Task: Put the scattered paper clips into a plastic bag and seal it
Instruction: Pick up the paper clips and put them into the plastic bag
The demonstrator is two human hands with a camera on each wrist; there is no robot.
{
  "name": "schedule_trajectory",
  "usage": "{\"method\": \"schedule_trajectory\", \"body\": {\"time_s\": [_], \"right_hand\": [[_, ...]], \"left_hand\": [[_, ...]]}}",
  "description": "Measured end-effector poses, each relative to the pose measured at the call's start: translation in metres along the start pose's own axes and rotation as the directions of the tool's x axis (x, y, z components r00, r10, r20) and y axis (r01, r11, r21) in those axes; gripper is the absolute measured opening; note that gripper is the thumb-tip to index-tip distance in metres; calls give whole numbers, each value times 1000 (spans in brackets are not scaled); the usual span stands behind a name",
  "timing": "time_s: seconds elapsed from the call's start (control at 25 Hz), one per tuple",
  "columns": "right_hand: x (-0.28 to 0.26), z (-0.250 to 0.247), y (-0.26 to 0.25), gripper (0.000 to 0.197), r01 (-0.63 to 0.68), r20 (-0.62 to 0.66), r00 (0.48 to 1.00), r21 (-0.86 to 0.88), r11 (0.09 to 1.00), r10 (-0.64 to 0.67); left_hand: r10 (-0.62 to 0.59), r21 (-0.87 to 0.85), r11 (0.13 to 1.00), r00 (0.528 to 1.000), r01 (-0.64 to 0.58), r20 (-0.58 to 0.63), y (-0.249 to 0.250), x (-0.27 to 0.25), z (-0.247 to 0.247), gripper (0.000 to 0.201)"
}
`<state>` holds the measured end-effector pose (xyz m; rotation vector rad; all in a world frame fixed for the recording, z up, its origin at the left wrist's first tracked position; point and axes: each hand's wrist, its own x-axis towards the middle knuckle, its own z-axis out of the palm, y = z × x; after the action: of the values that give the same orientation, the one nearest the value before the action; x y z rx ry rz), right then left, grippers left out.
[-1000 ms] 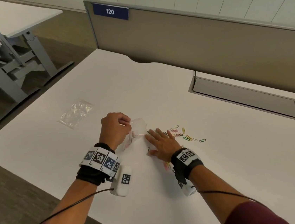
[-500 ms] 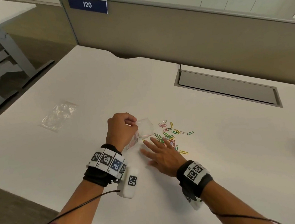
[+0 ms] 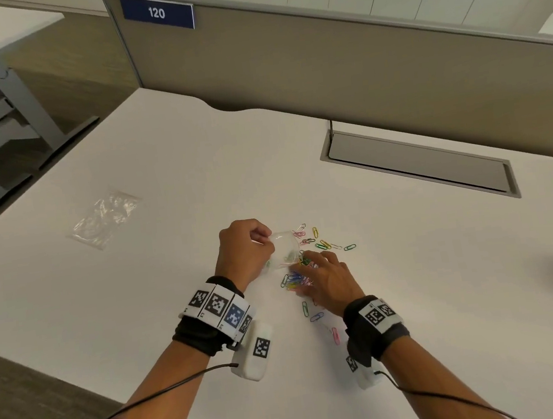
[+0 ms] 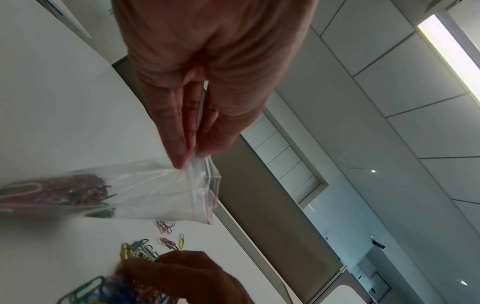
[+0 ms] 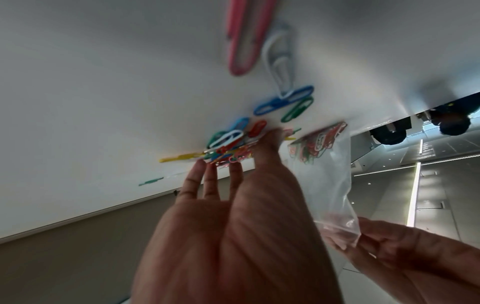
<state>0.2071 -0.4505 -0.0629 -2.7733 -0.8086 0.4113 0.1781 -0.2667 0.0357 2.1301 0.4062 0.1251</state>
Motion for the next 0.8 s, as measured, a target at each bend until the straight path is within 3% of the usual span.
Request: {"method": "schedule_trajectory", "body": {"time_s": [0.16,0.24,0.4,0.52,0.64,0.72,0.8], "right_hand": [[-3,4,-1,24,16,-152,988,123,992,3],[-5,3,0,16,4,-167,986,91,996,11],[-7,2,-1,16,-3,-149,989,-1,1000,3],[-8,-8,1,18,-111,-160,976,206,972,145],[-16,-26,1,17,-205,-157,916,607,767,370],[-26,-44,-2,17,-182,-98,911,778,602,401],[-30,-67,-6,19,-175,-12,939,842,510,343]], "left_hand": [[-2,11,1000,1000,2,0,2,-1,6,12],[-3,29,1000,1000,3,-7,3,-3,8,12],[-5,39,999,1000,6,-9,5,-4,9,12],[-7,30,1000,1000,7,2,4,-4,7,12],[-14,16,1000,999,13,37,2,0,6,13],[-10,0,1000,997,10,73,2,2,8,13],[1,-9,1000,994,0,107,3,3,9,13]]}}
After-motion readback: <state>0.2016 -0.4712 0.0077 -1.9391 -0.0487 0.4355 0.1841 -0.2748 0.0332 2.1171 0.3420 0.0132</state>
